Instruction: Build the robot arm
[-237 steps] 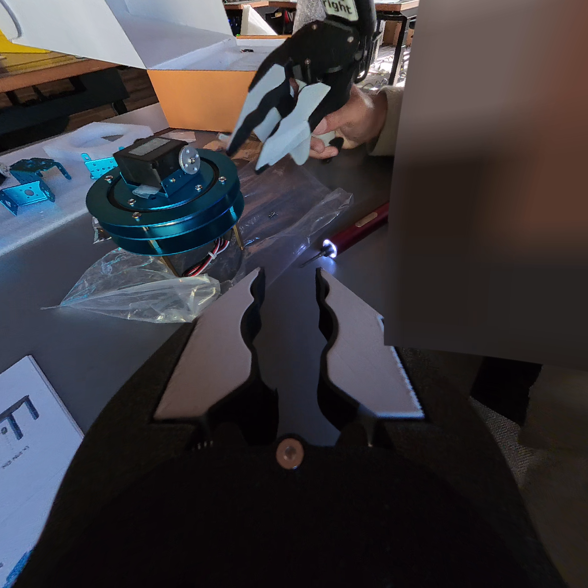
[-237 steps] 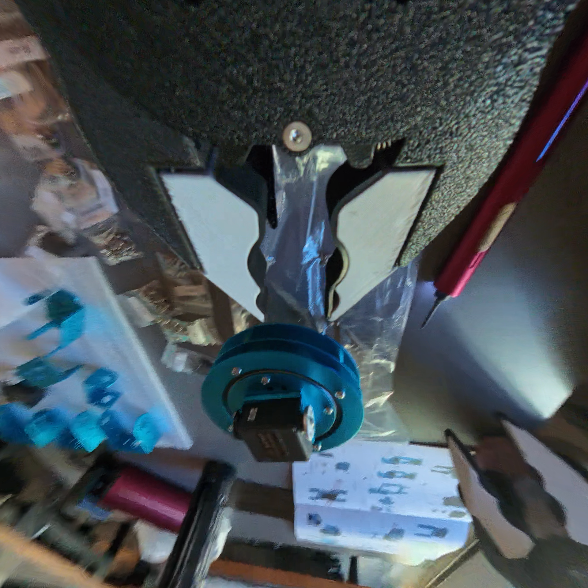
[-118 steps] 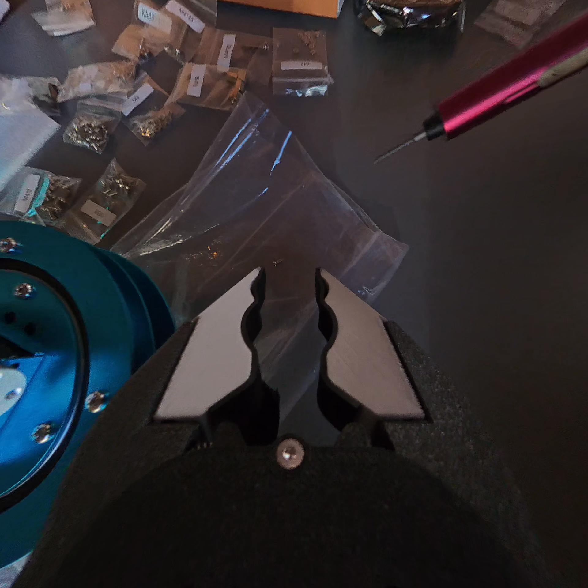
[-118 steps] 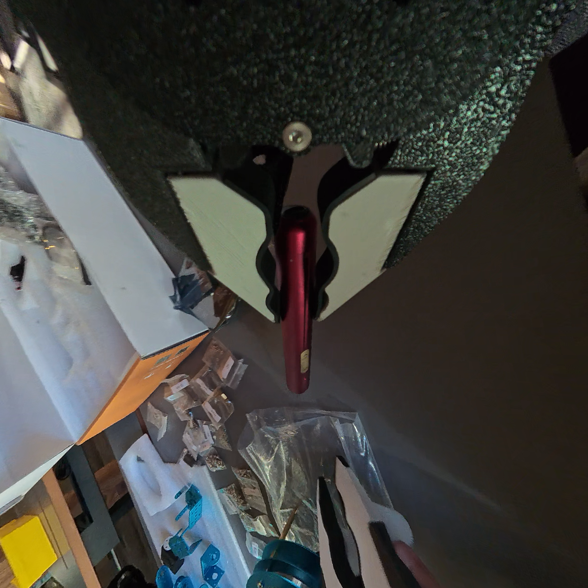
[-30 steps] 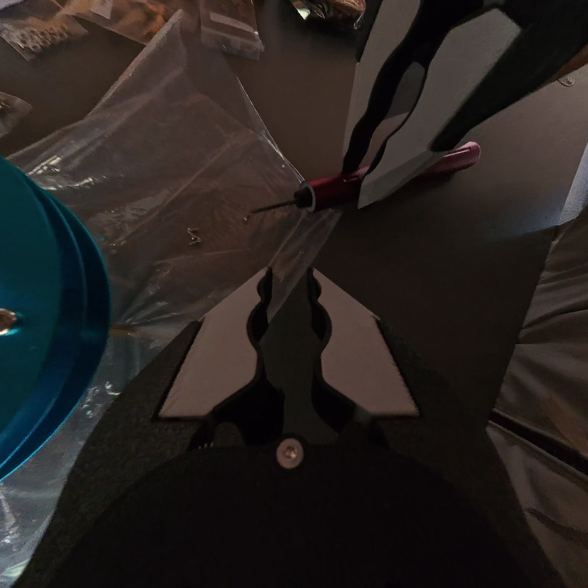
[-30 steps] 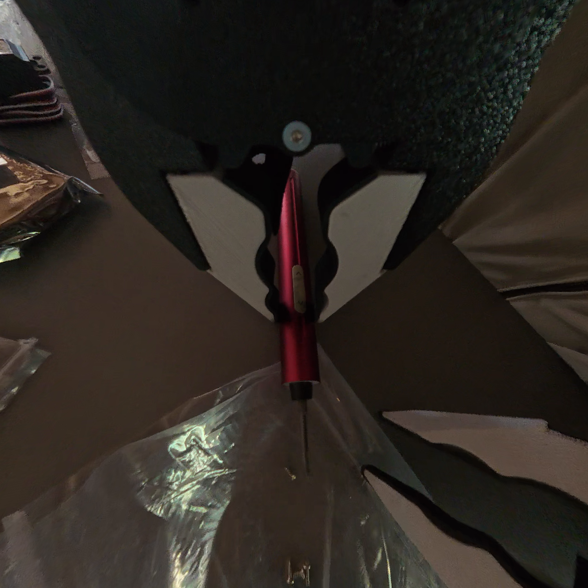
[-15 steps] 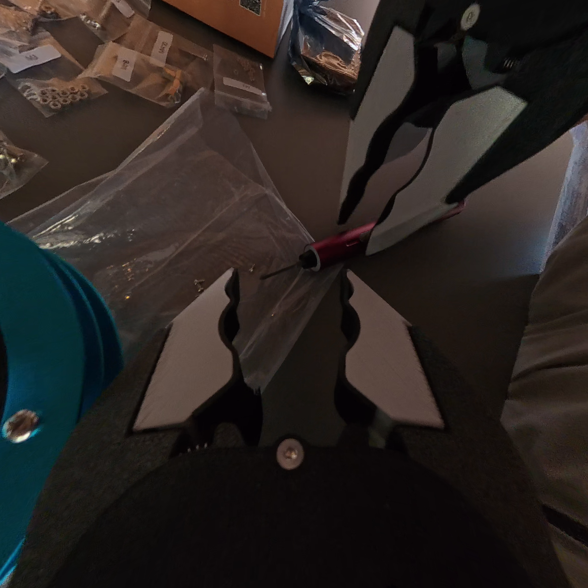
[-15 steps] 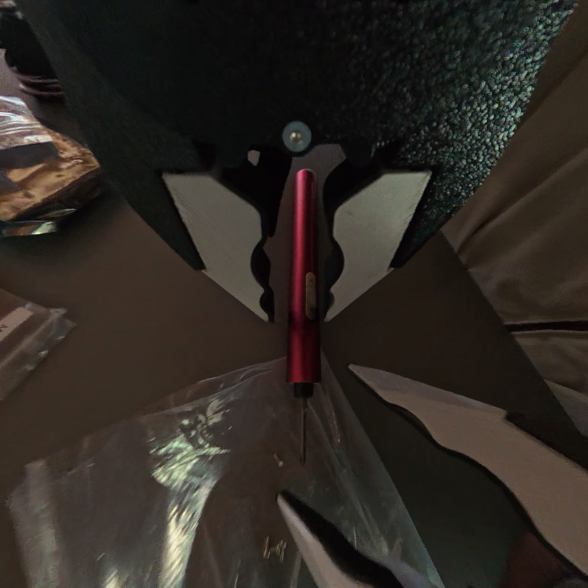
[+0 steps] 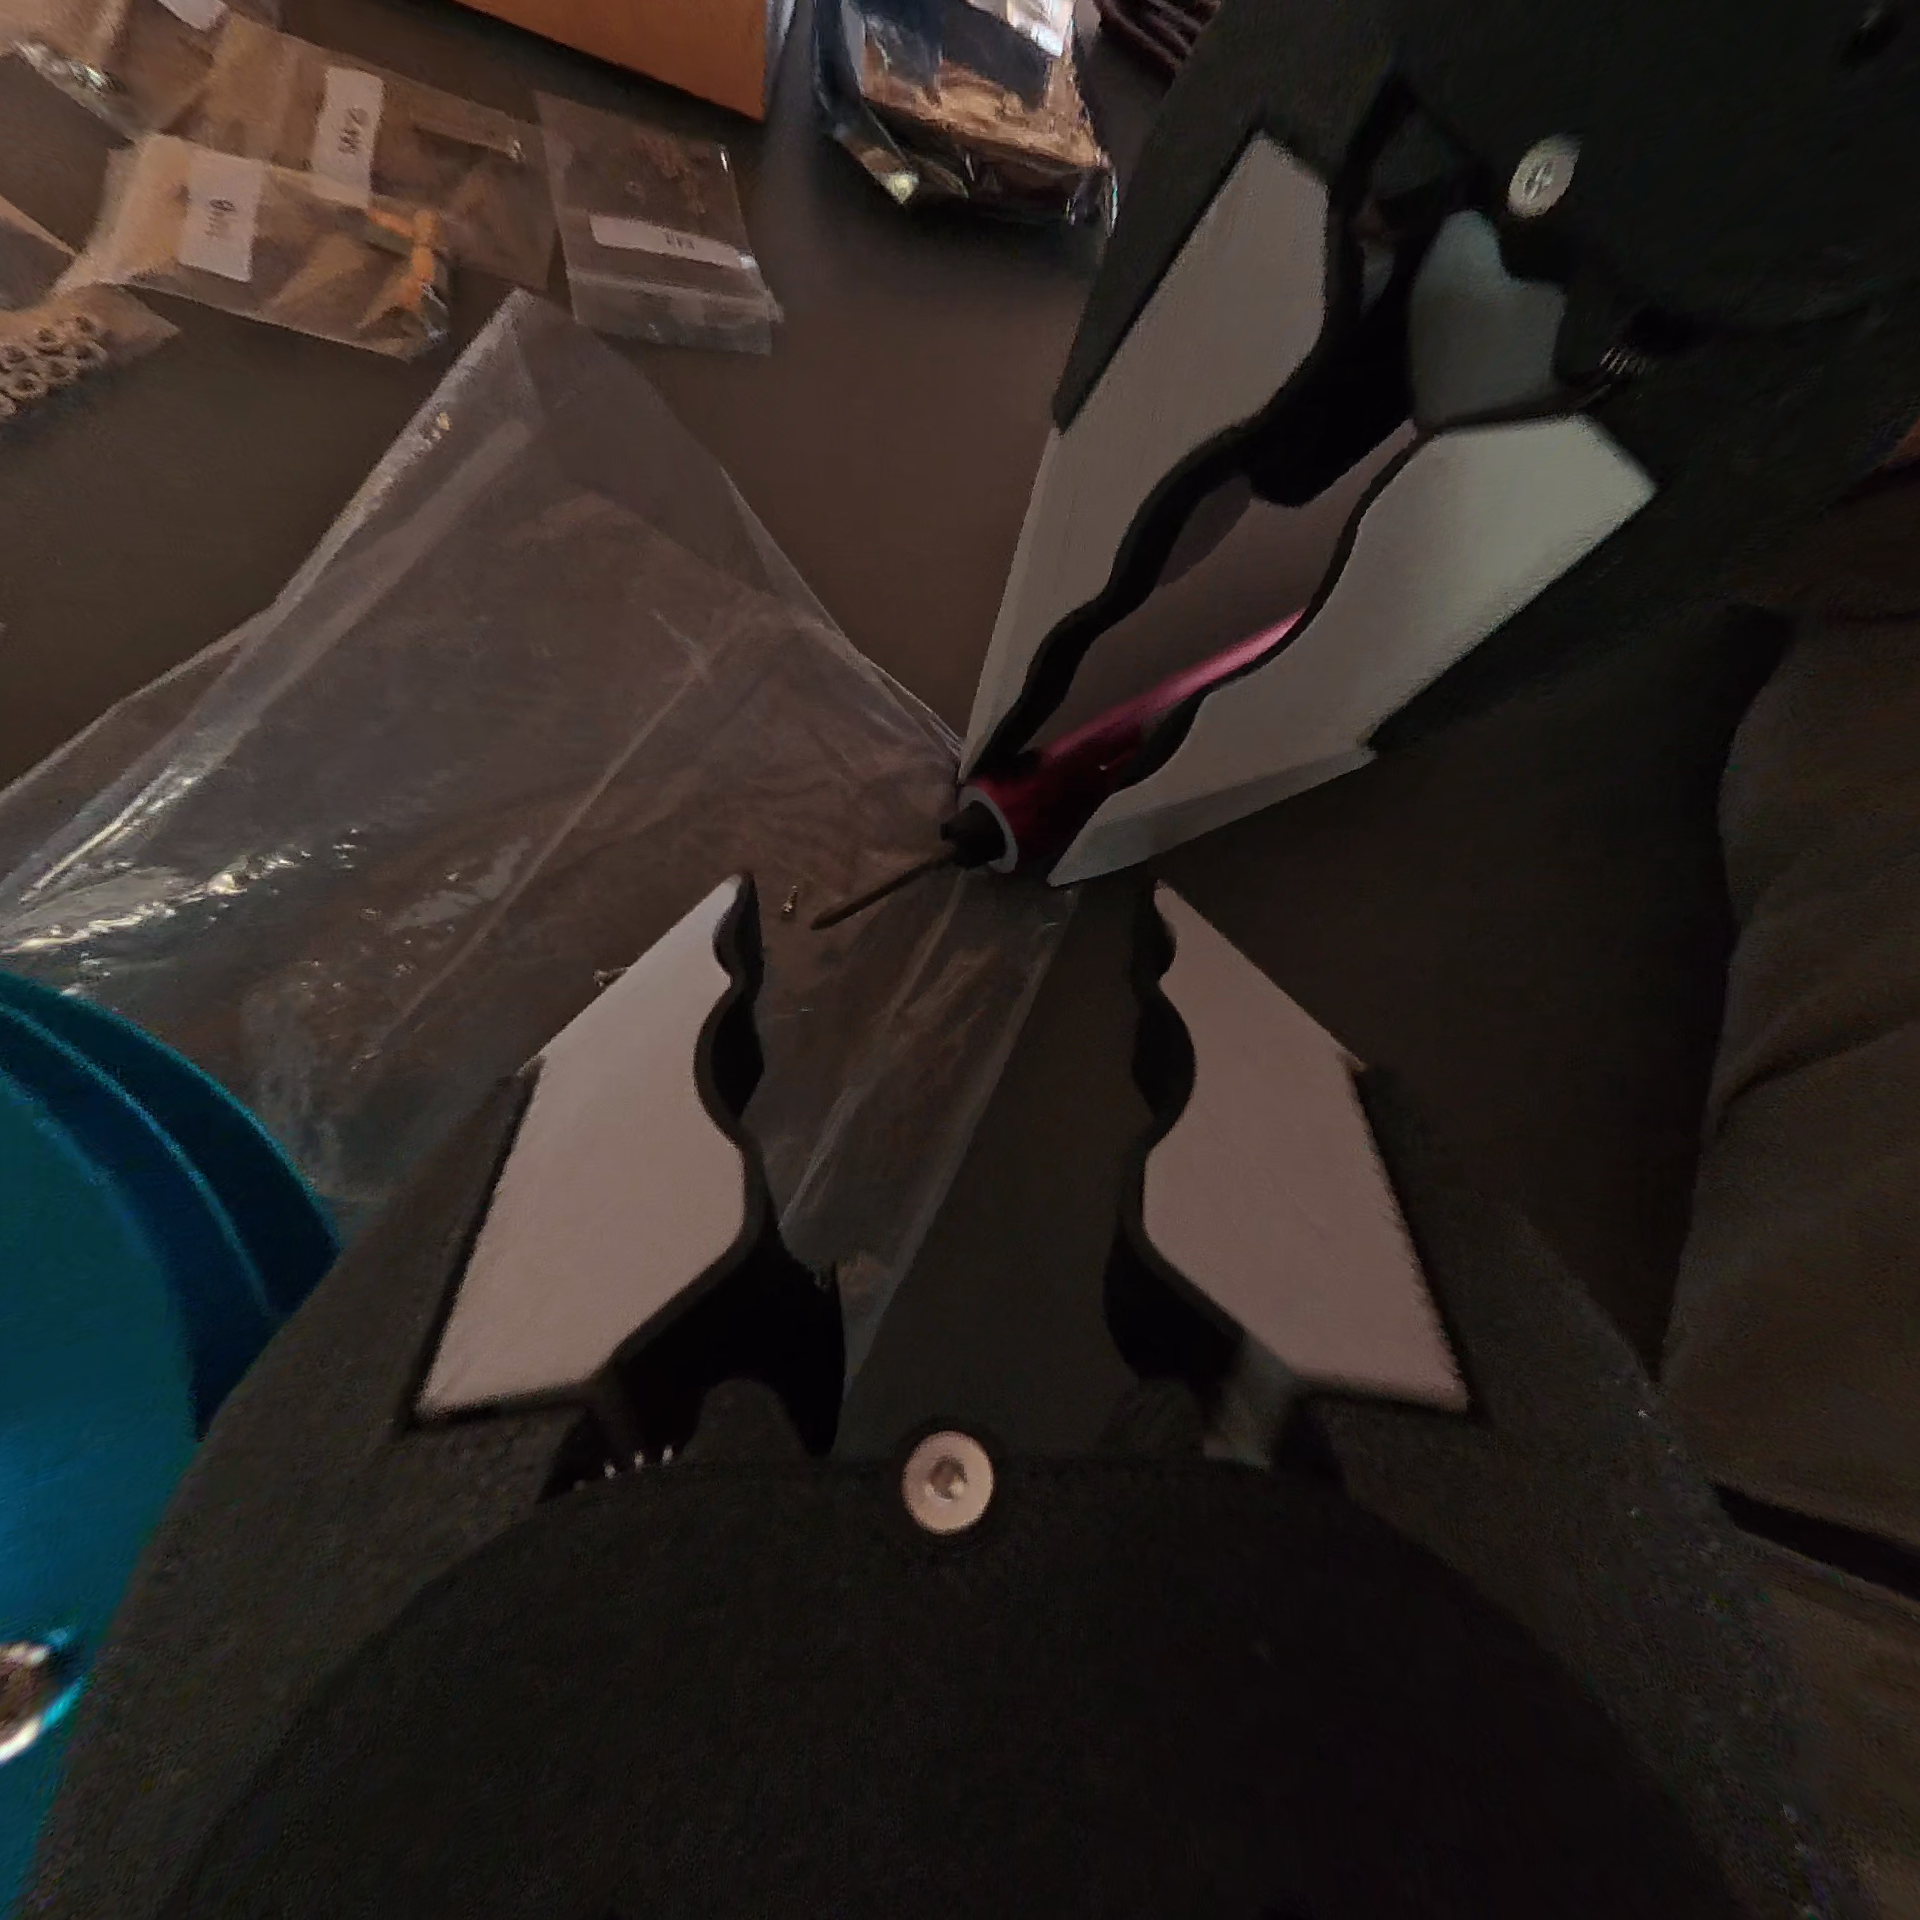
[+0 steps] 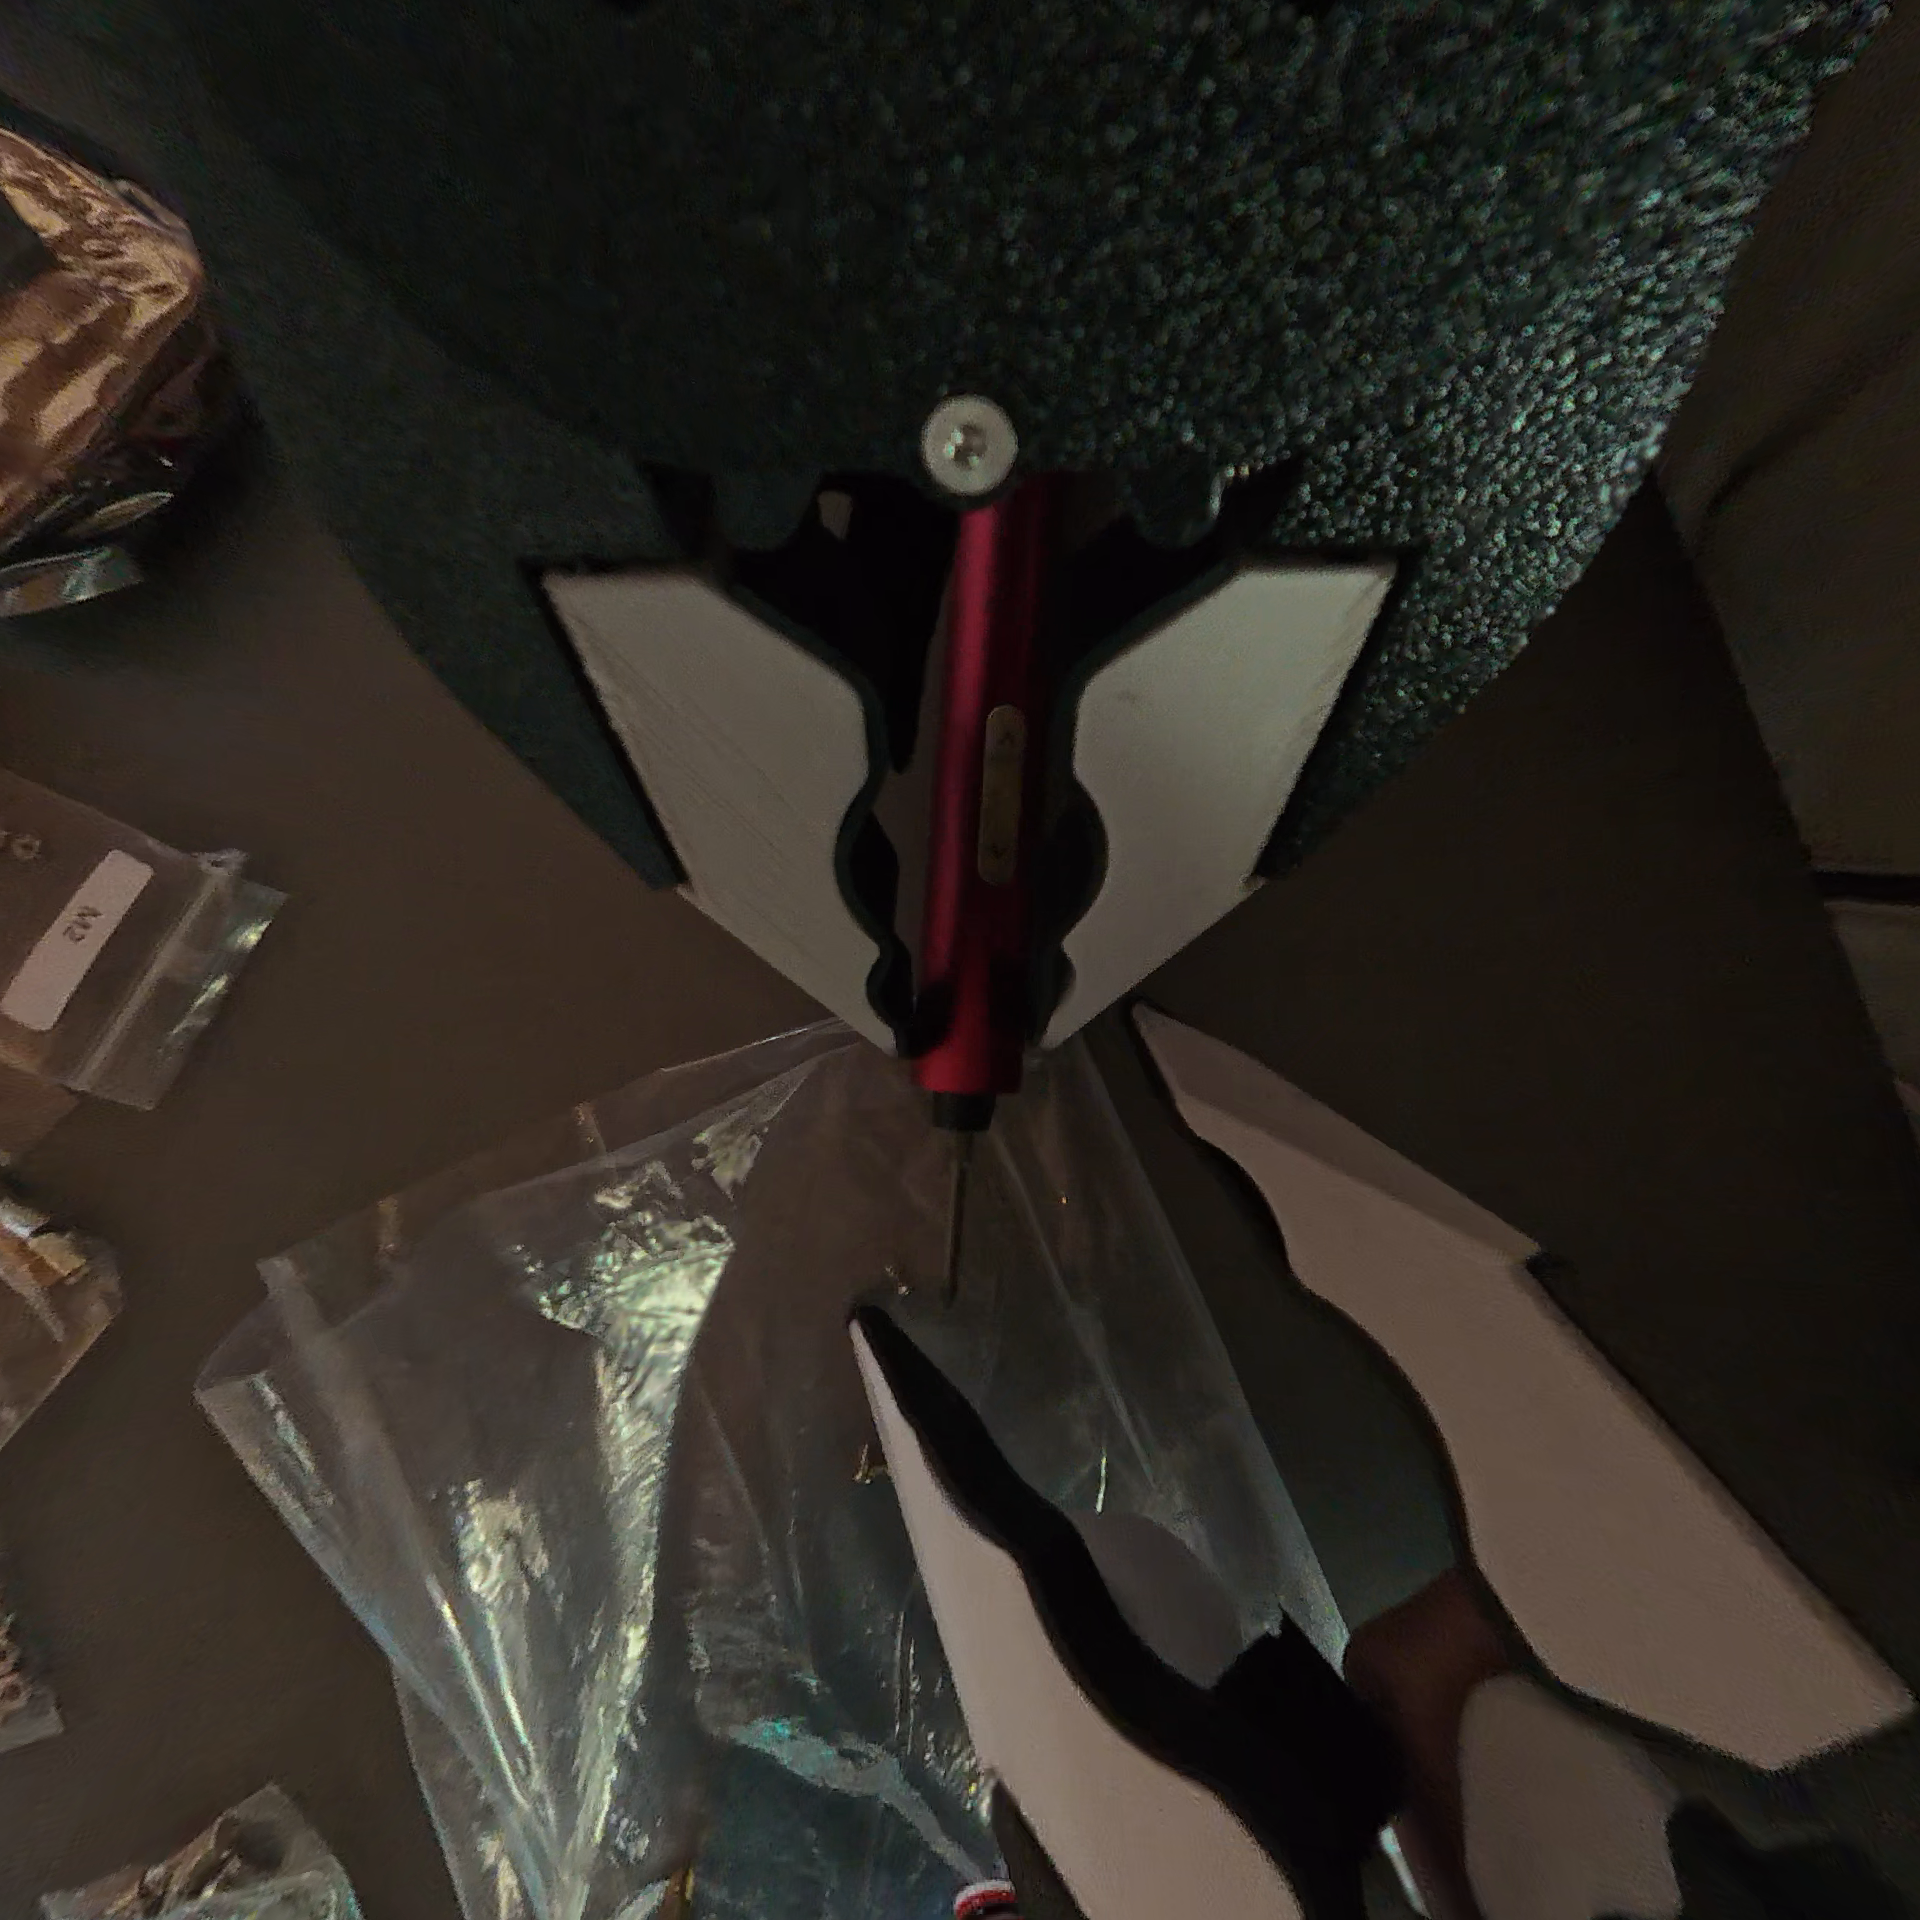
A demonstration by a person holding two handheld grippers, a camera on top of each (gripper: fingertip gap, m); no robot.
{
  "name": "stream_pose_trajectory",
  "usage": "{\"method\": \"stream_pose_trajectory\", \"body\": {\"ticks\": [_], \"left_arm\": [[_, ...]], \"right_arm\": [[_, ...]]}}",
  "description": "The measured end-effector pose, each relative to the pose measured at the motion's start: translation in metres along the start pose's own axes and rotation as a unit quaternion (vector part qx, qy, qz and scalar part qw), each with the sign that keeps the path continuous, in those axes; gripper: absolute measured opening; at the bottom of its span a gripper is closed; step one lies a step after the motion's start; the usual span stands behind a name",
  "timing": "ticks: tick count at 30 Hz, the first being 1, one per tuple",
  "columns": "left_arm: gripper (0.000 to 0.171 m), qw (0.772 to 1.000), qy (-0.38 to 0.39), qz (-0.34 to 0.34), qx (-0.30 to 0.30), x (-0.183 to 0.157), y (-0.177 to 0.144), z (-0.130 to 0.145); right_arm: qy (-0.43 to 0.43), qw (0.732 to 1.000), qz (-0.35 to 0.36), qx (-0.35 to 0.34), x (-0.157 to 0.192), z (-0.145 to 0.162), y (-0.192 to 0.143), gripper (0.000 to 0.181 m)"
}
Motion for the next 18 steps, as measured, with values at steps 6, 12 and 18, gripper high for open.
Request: {"method": "stream_pose_trajectory", "body": {"ticks": [6, 12, 18], "left_arm": [[0.069, 1.0, 0.006, 0.007, 0.008, -0.004, -0.002, 0.003], [0.064, 1.0, -0.003, 0.022, 0.008, -0.012, -0.007, 0.004], [0.064, 1.0, 0.0, 0.023, 0.005, -0.013, 0.0, 0.004]], "right_arm": [[0.02, 1.0, -0.019, 0.013, 0.0, -0.001, 0.0, 0.019], [0.019, 0.999, -0.022, 0.016, -0.002, 0.001, -0.006, 0.019], [0.02, 0.998, 0.03, 0.046, -0.017, 0.013, -0.018, 0.019]]}}
Point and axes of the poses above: each gripper's, where its closed fingertips meet, y out along the fingers, z out of its underside, x = y × z across the jaws, the point moved 4 cm from there along -y, back along the fingers, and after that the axes turned 11 degrees about -x, right-handed, at the moved point
